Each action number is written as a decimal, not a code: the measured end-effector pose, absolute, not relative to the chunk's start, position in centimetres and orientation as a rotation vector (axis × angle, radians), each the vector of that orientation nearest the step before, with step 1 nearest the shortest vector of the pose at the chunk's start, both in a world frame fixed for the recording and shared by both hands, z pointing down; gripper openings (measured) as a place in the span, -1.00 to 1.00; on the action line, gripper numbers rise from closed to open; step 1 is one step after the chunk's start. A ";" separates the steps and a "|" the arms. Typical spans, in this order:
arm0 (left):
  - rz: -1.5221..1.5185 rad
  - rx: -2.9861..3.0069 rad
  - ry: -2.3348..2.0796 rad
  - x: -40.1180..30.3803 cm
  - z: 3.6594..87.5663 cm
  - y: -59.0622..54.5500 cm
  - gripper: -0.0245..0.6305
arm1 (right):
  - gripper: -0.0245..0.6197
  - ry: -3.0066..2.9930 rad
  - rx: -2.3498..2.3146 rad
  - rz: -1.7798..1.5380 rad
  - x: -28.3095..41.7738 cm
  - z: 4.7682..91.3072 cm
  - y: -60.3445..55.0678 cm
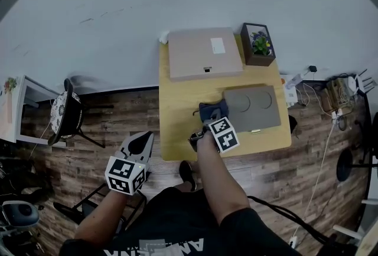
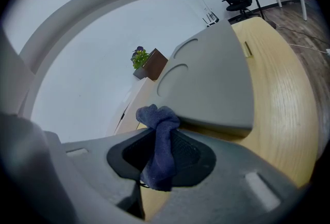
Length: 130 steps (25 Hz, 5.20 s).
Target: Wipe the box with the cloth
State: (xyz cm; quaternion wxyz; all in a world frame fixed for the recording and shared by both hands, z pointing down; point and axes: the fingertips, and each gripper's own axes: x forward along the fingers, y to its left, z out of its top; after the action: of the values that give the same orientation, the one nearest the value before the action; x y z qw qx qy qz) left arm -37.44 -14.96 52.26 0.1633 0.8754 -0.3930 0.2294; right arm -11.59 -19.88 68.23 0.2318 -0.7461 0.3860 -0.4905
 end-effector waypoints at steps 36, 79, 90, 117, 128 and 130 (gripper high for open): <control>0.543 2.533 -1.072 -31.1 50.1 -4.4 -0.92 | -0.62 1.785 -1.918 -1.357 -11.9 64.8 -4.1; 0.376 2.640 -0.951 -23.8 48.1 -16.1 -0.92 | -0.62 2.630 -2.060 -1.052 -9.0 57.3 -9.7; 0.361 2.470 -1.256 -22.7 48.5 -16.7 -0.92 | -0.62 3.056 -1.903 -1.070 -8.5 63.4 -13.6; 0.410 2.427 -1.331 -19.3 48.4 -17.2 -0.92 | -0.62 3.065 -1.895 -1.111 -2.6 64.8 -13.9; 0.420 2.503 -1.214 -15.8 48.0 -17.5 -0.92 | -0.61 2.872 -2.055 -1.223 4.1 65.0 -12.3; 0.424 2.511 -1.199 -15.4 48.1 -17.4 -0.92 | -0.61 2.833 -2.091 -1.232 5.4 65.0 -12.0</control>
State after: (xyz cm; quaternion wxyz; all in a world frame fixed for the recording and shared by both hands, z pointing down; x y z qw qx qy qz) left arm -15.43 -17.41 48.05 0.1625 0.8803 -0.4203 0.1486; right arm 5.45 -12.04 65.00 -0.2899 -0.5365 0.7268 -0.3161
